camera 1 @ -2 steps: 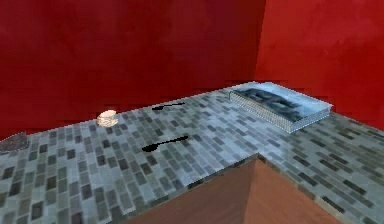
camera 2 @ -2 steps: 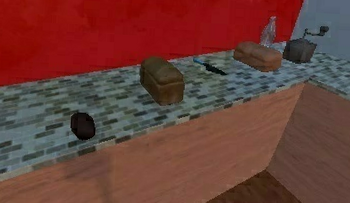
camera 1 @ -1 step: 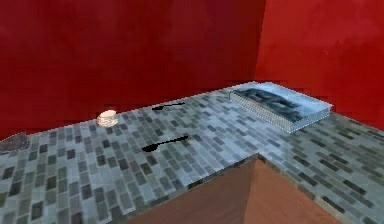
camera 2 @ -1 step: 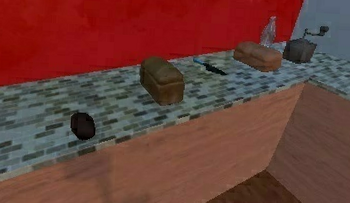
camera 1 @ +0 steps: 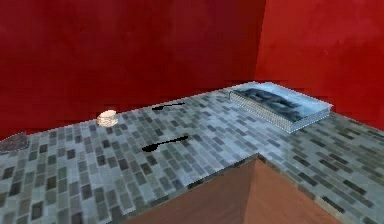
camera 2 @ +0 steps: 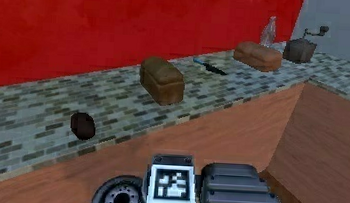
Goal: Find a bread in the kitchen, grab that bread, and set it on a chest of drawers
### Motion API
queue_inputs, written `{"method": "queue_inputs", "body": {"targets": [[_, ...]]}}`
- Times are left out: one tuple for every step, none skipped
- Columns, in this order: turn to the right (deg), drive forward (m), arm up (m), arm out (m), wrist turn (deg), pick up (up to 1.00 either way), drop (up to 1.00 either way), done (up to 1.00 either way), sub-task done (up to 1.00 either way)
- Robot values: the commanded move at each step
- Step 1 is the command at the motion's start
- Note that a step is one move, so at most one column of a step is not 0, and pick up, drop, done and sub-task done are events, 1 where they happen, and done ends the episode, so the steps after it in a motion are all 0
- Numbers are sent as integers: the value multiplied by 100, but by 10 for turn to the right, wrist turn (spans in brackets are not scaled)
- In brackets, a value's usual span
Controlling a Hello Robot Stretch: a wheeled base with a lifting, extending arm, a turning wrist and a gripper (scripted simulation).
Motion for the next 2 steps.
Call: {"method": "queue_inputs", "body": {"targets": [[0, 0, 0, 44, 0, 0, 0, 0, 0], [0, 0, 0, 0, 450, 0, 0, 0, 0]]}}
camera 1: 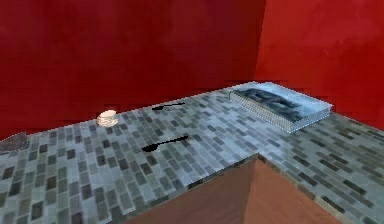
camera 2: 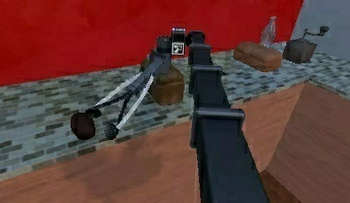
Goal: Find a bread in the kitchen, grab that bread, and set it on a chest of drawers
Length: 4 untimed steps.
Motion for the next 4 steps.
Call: {"method": "queue_inputs", "body": {"targets": [[0, 0, 0, 0, 450, 0, 0, 0, 0], [0, 0, 0, 0, 450, 0, 0, 0, 0], [0, 0, 0, 0, 330, 0, 0, 0, 0], [0, 0, -8, 0, 0, 0, 0, 0, 0]]}}
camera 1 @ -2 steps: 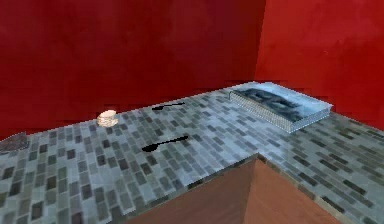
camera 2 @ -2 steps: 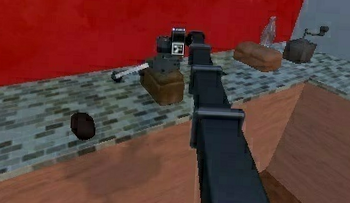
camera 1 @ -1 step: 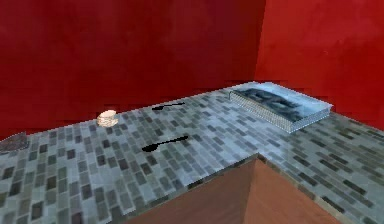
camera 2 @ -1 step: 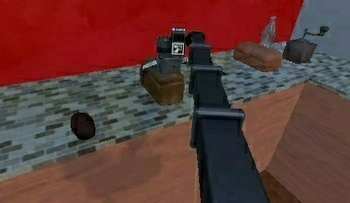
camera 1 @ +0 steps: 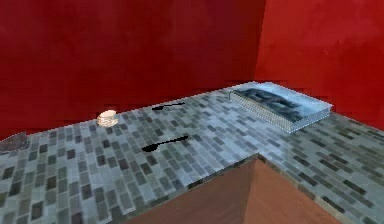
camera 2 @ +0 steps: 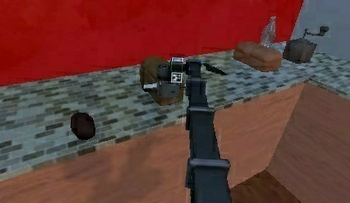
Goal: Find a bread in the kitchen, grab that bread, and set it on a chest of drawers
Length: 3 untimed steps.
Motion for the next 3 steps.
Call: {"method": "queue_inputs", "body": {"targets": [[0, 0, 0, 0, 0, 100, 0, 0, 0], [0, 0, 8, 0, 0, 0, 0, 0, 0], [0, 0, 0, 0, -450, 0, 0, 0, 0]]}}
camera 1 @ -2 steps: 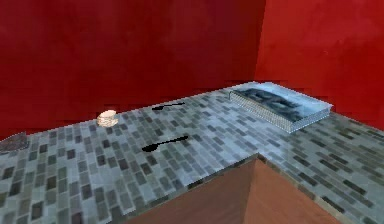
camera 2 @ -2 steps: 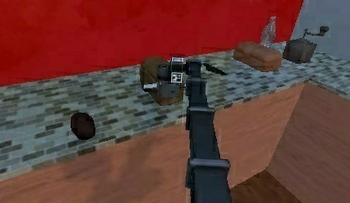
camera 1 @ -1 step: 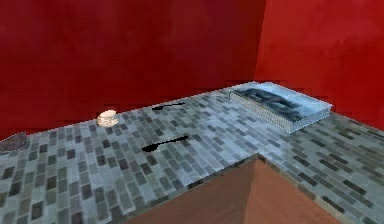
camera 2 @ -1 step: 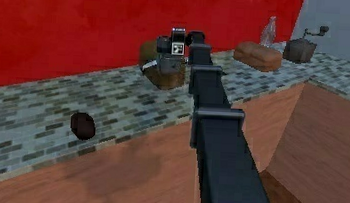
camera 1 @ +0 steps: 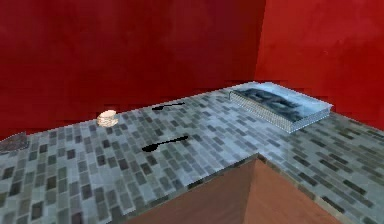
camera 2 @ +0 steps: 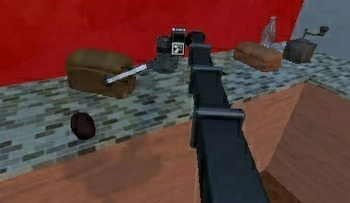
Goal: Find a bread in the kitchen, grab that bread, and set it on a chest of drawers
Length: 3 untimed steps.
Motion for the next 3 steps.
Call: {"method": "queue_inputs", "body": {"targets": [[0, 0, 0, 0, -450, 0, 0, 0, 0], [0, 0, 0, 0, -270, 0, 0, 0, 0], [0, 0, 0, -42, 0, 0, 0, 0, 0]]}}
